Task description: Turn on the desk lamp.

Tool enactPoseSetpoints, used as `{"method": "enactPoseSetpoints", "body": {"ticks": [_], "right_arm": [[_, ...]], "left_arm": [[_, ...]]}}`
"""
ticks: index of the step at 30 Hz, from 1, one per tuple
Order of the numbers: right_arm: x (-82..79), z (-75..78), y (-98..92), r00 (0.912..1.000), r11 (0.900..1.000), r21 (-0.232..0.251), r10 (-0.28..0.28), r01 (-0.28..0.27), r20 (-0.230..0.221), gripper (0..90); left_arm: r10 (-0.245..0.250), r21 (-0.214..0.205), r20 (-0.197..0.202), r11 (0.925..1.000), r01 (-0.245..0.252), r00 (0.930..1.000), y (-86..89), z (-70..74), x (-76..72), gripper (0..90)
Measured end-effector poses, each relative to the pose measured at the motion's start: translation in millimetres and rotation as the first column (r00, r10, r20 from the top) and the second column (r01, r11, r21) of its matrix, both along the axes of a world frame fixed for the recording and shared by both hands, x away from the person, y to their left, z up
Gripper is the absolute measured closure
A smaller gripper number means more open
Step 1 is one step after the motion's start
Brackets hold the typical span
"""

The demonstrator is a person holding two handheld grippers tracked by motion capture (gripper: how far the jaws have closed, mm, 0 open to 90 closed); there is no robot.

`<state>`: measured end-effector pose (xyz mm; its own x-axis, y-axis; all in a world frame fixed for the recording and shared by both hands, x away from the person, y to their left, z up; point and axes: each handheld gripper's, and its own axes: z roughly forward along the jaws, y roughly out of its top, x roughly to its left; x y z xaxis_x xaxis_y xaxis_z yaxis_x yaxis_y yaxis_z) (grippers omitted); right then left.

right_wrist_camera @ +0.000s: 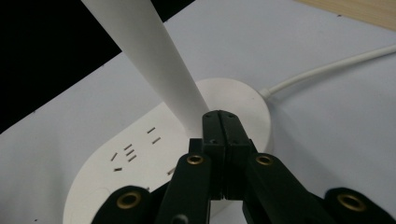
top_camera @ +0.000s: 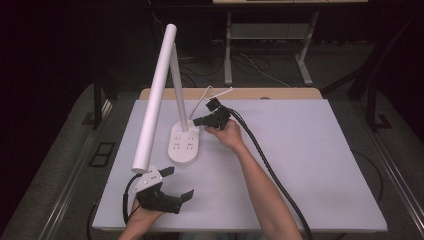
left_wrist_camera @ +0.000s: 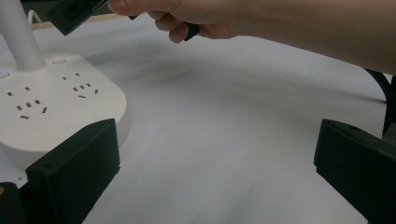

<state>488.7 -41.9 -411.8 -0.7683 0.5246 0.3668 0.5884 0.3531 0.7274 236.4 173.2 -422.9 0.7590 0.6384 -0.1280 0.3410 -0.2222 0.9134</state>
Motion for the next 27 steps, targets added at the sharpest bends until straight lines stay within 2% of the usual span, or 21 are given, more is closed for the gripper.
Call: {"method": "enactPoseSetpoints", "body": {"ticks": [4, 11, 17, 27], "right_arm": [[1.7, -7.2, 2.9, 0.9998, 0.9999, 0.01, -0.004, 0.004, -0.021, 89.3], [4.8, -16.5, 5.5, 0.9997, 0.9998, 0.02, -0.006, 0.007, -0.026, 89.4], [5.1, -22.1, 7.9, 0.9988, 0.9998, 0.02, -0.003, 0.004, -0.049, 89.3], [5.4, -25.2, 8.4, 0.9982, 0.9997, 0.024, -0.002, 0.004, -0.06, 89.6]], "left_arm": [[0.0, 0.0, 0.0, 1.0, 0.0, 1.0, 0.0, 0.0, 0.1, 0.0], [-0.003, 0.001, 0.0, 1.0, 0.003, 1.0, -1.1, -0.1, 0.7, 0.0], [0.0, -0.001, 0.003, 1.0, 0.0, 1.0, -0.9, 0.1, 1.5, 0.0], [0.001, 0.002, 0.005, 1.0, -0.001, 1.0, -1.2, 0.4, 0.8, 0.0]]}}
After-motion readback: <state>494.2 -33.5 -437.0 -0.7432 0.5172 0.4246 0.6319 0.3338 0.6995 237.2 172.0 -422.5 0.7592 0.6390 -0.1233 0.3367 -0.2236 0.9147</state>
